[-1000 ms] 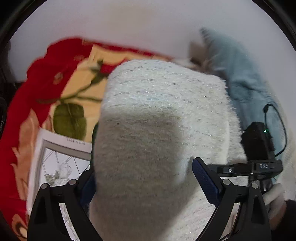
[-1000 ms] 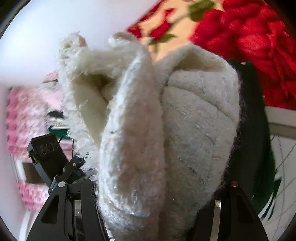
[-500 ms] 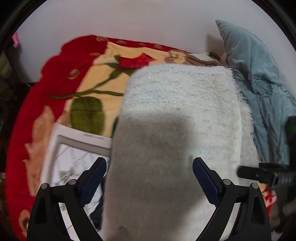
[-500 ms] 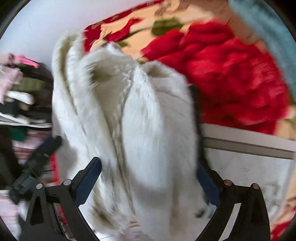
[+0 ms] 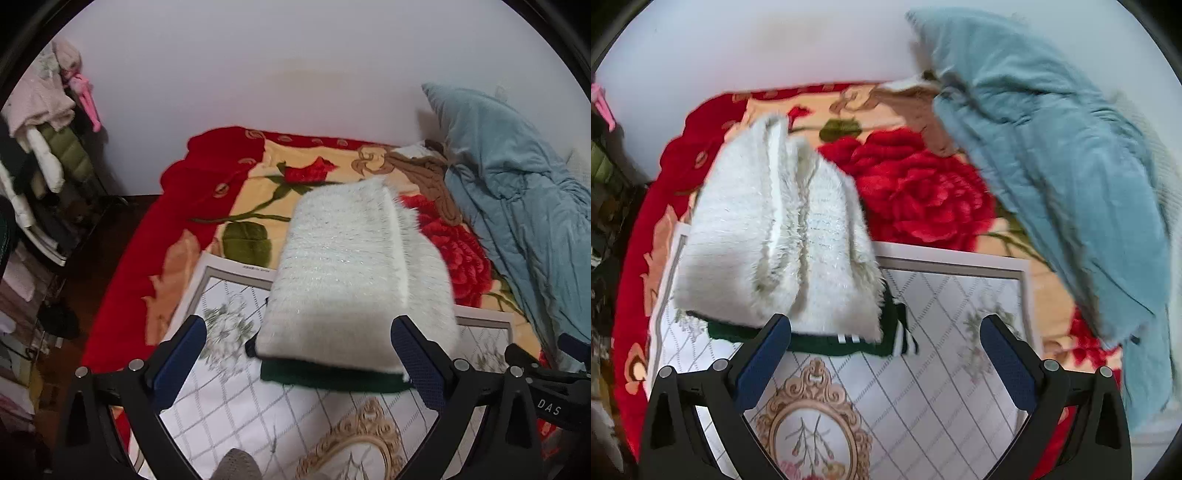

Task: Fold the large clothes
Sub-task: 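Release the cardigan onto the green garment and pull both grippers back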

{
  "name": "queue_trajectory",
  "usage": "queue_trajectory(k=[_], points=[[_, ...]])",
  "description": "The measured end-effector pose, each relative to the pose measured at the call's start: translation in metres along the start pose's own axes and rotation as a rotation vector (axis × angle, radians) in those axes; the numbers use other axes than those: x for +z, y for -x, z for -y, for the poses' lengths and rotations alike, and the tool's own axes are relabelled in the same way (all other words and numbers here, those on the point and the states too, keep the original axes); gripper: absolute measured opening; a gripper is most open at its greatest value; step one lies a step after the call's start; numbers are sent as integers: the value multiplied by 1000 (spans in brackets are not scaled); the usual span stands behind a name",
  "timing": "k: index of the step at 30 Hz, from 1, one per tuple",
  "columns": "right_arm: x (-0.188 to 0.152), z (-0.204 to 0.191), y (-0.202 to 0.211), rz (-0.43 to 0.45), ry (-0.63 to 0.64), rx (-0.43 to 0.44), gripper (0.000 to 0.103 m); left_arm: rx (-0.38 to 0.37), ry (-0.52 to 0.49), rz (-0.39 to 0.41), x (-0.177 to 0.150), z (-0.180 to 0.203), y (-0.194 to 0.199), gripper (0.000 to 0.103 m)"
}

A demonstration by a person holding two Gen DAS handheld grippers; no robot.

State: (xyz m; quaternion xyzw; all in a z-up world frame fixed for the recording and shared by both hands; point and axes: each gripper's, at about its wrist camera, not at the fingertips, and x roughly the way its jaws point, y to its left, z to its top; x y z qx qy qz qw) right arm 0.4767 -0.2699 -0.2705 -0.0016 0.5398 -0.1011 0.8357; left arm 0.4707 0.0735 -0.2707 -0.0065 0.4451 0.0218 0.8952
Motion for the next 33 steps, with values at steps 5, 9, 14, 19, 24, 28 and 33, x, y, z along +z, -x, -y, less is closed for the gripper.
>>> queue_trajectory(k=[5, 9, 14, 19, 24, 28, 33], points=[[-29, 18, 116, 94, -8, -57, 103, -17, -13, 40, -9, -1, 85, 102], [-51, 24, 196, 148, -3, -75, 103, -30, -37, 88, -19, -2, 156, 102], [-83, 30, 295, 209, 0, -59, 103, -63, -40, 121, -32, -5, 226, 102], [-116, 32, 376, 287, 4, -44, 103, -64, -22, 160, -46, -15, 280, 102], [-143, 25, 435, 337, 17, -27, 103, -52, -19, 182, -61, -21, 321, 102], [-160, 24, 470, 359, 15, -10, 103, -31, -25, 178, -70, -22, 346, 102], [-171, 26, 500, 346, 12, 4, 103, -18, -24, 132, -75, -21, 363, 102]])
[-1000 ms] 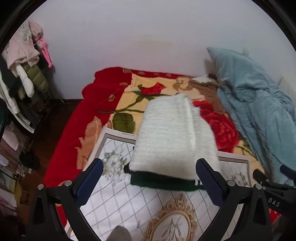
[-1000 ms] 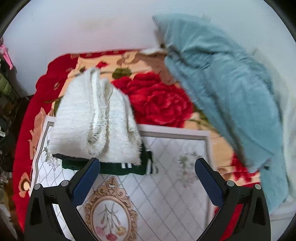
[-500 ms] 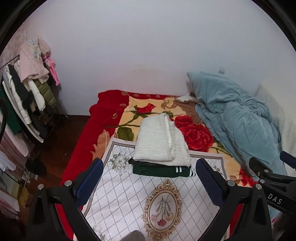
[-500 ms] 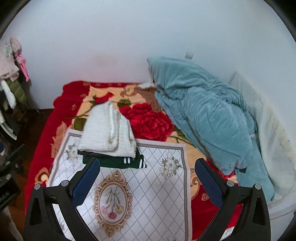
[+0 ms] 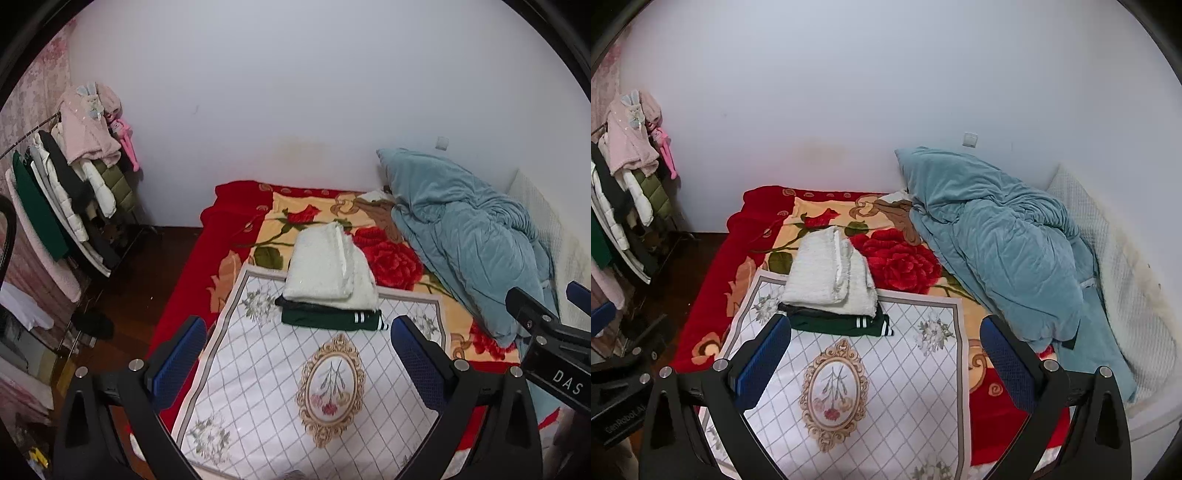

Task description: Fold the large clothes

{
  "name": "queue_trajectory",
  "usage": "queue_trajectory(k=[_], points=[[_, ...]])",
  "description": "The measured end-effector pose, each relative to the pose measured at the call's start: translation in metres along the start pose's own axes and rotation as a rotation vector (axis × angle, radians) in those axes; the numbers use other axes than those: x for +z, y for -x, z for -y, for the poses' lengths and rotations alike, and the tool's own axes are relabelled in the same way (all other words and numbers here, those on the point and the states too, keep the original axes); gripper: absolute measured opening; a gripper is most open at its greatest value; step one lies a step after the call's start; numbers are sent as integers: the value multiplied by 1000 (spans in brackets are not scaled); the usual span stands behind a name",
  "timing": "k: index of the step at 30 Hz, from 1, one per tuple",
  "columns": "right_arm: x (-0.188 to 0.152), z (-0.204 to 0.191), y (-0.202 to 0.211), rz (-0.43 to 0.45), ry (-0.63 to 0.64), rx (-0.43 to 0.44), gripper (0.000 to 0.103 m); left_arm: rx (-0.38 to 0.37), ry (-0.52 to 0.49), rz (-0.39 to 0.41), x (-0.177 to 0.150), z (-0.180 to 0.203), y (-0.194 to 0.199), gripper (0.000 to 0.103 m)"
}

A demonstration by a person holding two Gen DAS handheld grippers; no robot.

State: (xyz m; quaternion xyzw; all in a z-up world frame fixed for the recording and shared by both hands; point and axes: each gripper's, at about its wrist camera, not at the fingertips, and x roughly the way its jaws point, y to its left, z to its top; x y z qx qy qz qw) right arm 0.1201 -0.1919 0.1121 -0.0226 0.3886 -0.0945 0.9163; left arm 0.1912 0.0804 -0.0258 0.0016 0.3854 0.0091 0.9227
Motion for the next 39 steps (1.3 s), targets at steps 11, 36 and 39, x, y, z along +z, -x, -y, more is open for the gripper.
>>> queue_trajectory(k=[11, 36, 39], points=[[10, 8, 41, -31, 2, 9, 103, 4, 7, 10, 0, 1, 35, 102], [16, 6, 55, -25, 32, 28, 103, 22, 34, 34, -4, -6, 55, 102], [16, 7, 55, -27, 33, 31, 103, 26, 34, 33, -5, -6, 56, 102]])
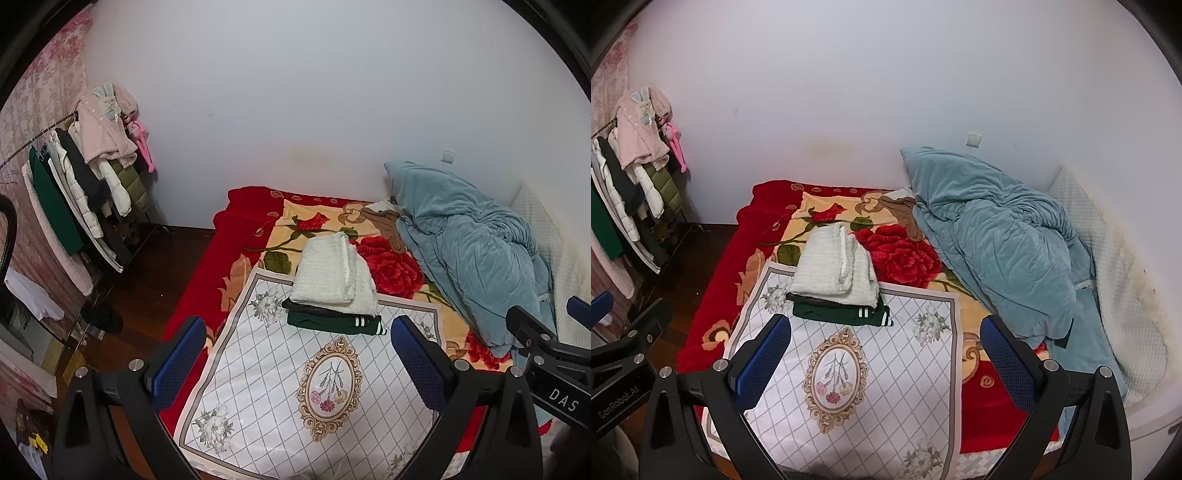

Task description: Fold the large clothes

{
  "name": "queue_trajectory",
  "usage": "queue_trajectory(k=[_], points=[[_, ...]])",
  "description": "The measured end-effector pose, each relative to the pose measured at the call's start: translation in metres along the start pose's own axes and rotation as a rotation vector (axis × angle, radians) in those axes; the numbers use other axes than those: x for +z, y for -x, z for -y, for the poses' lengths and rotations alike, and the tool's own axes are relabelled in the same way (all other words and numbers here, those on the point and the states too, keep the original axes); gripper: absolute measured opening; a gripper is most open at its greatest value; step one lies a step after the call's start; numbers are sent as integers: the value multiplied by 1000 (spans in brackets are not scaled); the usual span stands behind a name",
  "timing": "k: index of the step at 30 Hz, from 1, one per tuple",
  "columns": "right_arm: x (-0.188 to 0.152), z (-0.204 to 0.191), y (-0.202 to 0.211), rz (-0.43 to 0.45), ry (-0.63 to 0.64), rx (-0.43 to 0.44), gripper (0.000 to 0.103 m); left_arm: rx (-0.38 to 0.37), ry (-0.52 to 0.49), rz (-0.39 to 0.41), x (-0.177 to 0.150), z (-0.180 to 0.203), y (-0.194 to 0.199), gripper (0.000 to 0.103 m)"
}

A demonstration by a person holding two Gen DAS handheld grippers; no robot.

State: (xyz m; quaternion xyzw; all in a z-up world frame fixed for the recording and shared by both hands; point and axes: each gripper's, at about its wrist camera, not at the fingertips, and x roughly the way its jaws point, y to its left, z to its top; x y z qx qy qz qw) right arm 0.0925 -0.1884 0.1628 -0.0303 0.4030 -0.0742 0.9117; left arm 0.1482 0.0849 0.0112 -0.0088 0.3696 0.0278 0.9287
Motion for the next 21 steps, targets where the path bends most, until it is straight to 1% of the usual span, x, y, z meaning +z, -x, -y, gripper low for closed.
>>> queue_trajectory(k=[21], points=[[-3, 4, 3, 2, -2, 13, 103, 8, 0, 7, -3, 5, 10, 102]])
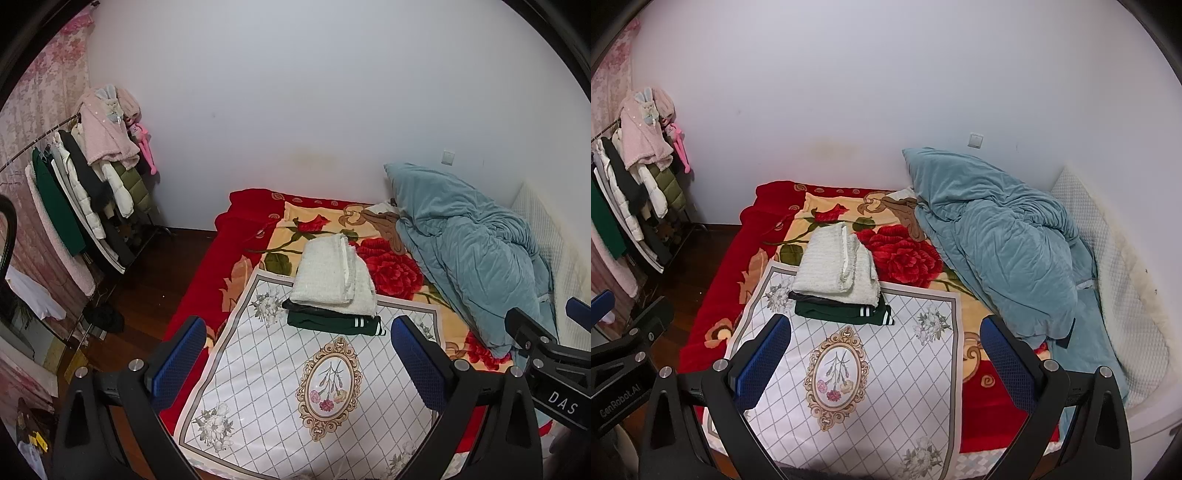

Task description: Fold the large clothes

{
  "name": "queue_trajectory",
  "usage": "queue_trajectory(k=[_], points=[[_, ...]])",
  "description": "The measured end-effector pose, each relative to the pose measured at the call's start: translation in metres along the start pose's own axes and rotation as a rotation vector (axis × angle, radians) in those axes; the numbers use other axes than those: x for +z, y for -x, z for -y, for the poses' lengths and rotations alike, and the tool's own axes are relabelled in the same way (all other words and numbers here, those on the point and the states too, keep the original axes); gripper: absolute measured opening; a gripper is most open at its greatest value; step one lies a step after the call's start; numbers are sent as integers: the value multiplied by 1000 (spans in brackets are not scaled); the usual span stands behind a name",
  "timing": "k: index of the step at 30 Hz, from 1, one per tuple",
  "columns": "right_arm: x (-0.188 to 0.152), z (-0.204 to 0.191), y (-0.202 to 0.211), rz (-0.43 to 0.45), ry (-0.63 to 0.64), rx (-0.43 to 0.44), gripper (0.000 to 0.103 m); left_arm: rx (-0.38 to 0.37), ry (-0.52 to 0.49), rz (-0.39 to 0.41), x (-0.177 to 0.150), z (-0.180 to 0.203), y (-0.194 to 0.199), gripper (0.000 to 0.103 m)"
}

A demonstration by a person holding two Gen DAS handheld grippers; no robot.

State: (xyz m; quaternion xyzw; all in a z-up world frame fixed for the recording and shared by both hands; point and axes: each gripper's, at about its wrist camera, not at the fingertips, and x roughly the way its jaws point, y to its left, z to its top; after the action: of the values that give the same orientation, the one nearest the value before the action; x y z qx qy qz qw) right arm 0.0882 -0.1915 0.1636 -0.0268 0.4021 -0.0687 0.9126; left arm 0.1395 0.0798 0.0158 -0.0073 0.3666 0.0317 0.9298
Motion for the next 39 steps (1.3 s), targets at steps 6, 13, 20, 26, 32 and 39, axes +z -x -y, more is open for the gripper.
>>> queue_trajectory(k=[6, 13, 20, 26, 32, 39], points=[[1, 0, -2, 0, 0, 2, 103, 1, 0, -1, 2, 2, 1, 102], [-1, 0, 1, -1, -4, -3, 103, -1, 0, 0, 2, 2, 0, 102], [-4, 2, 4, 0, -8, -9, 103, 0, 1, 1, 2, 3, 2, 102], [-6, 3, 7, 2, -13, -11, 103, 1, 1, 3, 4, 4, 2, 102], [-8, 3, 9, 3, -14, -16, 103, 3, 0, 2, 4, 6, 3, 102], [-9, 4, 11, 4, -16, -16, 103, 9, 3, 5, 3, 9, 6, 102]])
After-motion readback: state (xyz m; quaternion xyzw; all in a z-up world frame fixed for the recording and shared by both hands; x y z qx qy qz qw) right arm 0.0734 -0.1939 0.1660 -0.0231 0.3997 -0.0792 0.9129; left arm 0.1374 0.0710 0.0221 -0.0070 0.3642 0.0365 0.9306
